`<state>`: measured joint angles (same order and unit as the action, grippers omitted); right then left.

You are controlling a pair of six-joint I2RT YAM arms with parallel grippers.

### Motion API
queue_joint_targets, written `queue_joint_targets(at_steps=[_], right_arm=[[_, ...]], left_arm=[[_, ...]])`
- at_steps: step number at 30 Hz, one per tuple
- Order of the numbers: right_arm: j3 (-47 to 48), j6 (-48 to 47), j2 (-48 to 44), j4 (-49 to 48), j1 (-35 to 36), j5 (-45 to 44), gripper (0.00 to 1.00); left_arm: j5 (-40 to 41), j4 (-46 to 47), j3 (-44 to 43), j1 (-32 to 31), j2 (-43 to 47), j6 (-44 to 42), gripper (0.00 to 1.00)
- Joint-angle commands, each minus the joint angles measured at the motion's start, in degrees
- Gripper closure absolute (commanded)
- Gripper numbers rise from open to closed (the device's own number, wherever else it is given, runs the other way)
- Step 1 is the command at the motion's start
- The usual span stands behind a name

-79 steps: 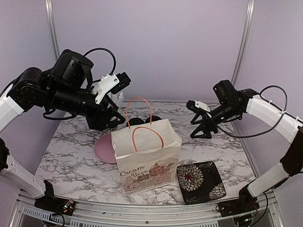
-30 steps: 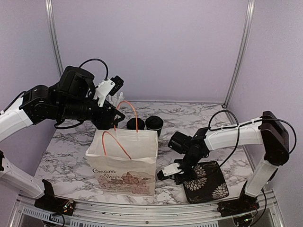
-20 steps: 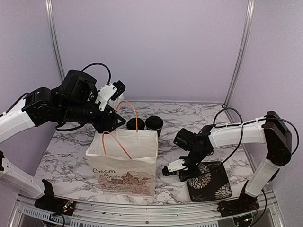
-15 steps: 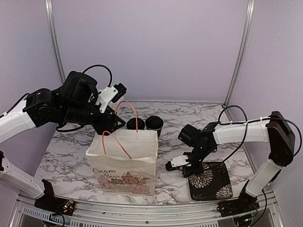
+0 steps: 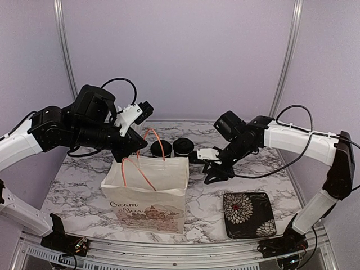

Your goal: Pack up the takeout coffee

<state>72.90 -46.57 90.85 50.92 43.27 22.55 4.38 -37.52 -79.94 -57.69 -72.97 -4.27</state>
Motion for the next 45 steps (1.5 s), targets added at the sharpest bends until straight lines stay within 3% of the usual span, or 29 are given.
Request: queue_joint_targets(at_steps=[1,3,4,5,10,18,28,45], right_arm=[[9.15,6.57,1.17,-4.87,-4.88,1.33,0.5],[13.87,9.58,3.79,-5.9,-7.8,3.73,0.32],[16.63,10.81,5.47,-5.85,-9.05,5.31,0.1],[19.06,11.62,7.37,-5.36,-10.0,6.91,0.02],[31.81,11.59,17.59,-1.1,-10.5,8.24,0.01],[52.09,13.73,32.44,6.93,-8.74,-1.88,0.09],[54.66,13.7,38.29,6.83,-5.44,-10.48,0.08],[57.27,15.46,41.84,6.72,-5.52,-9.47,0.12]], left_arm=[[-1.04,0.98,1.43,0.34,2.86,-0.37,1.0],[-0.41,0.88,1.98,0.39,4.24,0.02,1.0],[0.17,0.87,2.27,0.39,5.02,0.4,1.0],[0.5,0.91,2.48,0.39,5.8,0.59,1.0],[3.35,0.01,3.55,0.47,9.36,1.83,1.0],[6.42,-3.02,6.18,1.32,12.91,3.83,1.0],[5.93,-4.05,6.75,1.62,13.84,6.01,1.0],[3.79,-4.06,6.82,1.64,12.95,6.21,1.0]])
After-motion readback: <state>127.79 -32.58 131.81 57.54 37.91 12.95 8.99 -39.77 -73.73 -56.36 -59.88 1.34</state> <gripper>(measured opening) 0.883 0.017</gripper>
